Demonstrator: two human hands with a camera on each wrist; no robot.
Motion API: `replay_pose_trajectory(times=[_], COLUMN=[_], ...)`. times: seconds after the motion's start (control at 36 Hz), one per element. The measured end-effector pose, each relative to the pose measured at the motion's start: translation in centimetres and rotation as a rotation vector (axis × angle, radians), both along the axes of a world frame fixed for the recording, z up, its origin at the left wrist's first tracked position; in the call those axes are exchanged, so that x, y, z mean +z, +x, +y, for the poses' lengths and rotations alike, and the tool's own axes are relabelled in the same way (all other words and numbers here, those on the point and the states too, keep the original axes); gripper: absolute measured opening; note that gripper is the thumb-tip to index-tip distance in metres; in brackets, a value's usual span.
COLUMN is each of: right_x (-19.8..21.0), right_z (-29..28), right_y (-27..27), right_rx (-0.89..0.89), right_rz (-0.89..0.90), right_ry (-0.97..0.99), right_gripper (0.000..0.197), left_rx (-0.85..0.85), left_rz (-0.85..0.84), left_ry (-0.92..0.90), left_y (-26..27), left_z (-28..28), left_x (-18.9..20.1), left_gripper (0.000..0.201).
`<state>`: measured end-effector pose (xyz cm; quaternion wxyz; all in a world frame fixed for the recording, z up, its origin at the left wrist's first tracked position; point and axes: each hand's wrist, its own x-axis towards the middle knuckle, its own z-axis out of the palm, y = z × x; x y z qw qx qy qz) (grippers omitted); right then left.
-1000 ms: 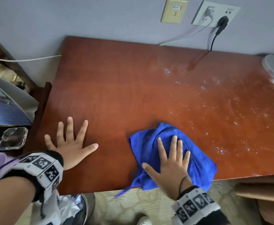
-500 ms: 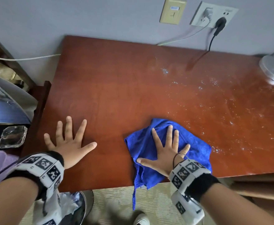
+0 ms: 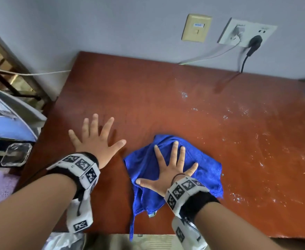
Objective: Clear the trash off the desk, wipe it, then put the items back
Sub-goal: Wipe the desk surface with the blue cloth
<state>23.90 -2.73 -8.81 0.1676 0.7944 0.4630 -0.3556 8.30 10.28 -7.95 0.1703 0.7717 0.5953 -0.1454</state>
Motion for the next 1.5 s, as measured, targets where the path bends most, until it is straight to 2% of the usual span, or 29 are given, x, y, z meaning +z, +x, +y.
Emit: replay_pose_trajectory(times=[0.14,0.42,0.56,0.89,1.03,1.08,1.25,1.5], right_x=[0.1,-0.7,-0.7,-0.5,-0.6,-0.6,-0.7,-0.9], right_z=[2.0,7.7,10.5,17.8,20.7,21.9,25.2,30.6], right_y=[0.9,2.5,3.3,5.8,7.1,7.6,9.3,12.1], right_rx=[-0.002,-0.079,-0.138,-0.276,-0.296,-0.307,-0.337,-0.406], right_rz=[0.021,0.030,0.012,-0.079,-0.110,-0.106,-0.087,-0.101], right_ry=[0.000,0.030,0.048,0.075,0.075,0.064,0.084,0.129], right_gripper=[0.112,0.113,0.113,0.111,0.111,0.112,0.114,0.127], left_rx=[-0.068,-0.137,-0.125,-0.128,-0.131,-0.134,-0.164,-0.171], left_rz=[0.015,0.021,-0.027,0.015,0.011,0.018,0.083,0.092], left_ry=[-0.028,-0.013,-0.144,-0.305,-0.373,-0.379,-0.381,-0.389], left_y=[2.6,7.2,9.6,10.3,10.3,10.3,10.4,10.4], left_z=[1.6,10.0,12.2,13.0,13.6,13.7,13.6,13.6], left_x=[-0.3,-0.5,-1.2,-1.6,-1.6,-1.8,-2.1,-2.2], left_gripper=[0.075,0.078,0.076,0.089,0.081,0.081,0.099,0.101])
